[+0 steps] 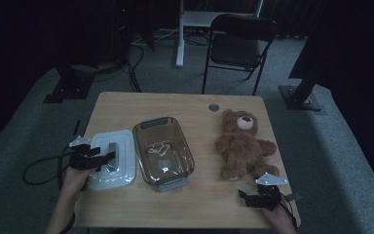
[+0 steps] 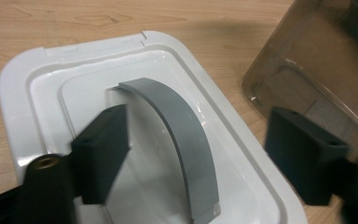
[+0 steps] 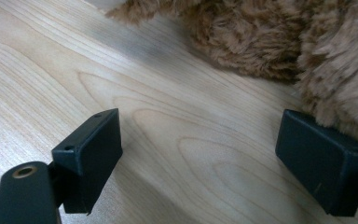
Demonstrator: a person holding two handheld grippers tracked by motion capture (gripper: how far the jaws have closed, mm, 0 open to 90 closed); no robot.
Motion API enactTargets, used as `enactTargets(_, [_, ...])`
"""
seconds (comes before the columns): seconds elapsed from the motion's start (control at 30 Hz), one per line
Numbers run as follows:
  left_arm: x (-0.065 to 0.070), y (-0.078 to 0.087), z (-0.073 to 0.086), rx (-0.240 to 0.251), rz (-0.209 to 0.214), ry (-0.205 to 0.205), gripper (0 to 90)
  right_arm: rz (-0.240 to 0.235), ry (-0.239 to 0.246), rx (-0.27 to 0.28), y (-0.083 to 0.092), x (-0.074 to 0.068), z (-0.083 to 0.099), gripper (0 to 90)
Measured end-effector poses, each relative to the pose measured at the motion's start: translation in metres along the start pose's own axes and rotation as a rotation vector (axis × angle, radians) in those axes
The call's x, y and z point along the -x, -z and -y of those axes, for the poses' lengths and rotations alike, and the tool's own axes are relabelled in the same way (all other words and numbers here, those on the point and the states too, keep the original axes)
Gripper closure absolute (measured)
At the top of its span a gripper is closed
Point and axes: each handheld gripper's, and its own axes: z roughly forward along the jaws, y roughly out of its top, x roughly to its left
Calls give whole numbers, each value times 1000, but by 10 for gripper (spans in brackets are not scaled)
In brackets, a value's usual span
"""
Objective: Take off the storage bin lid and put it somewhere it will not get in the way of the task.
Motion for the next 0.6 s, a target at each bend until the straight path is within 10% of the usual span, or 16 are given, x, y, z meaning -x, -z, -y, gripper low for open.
enactTargets(0.6, [24,43,15,23,0,-107,6,-3,5,1,0,0,0,134])
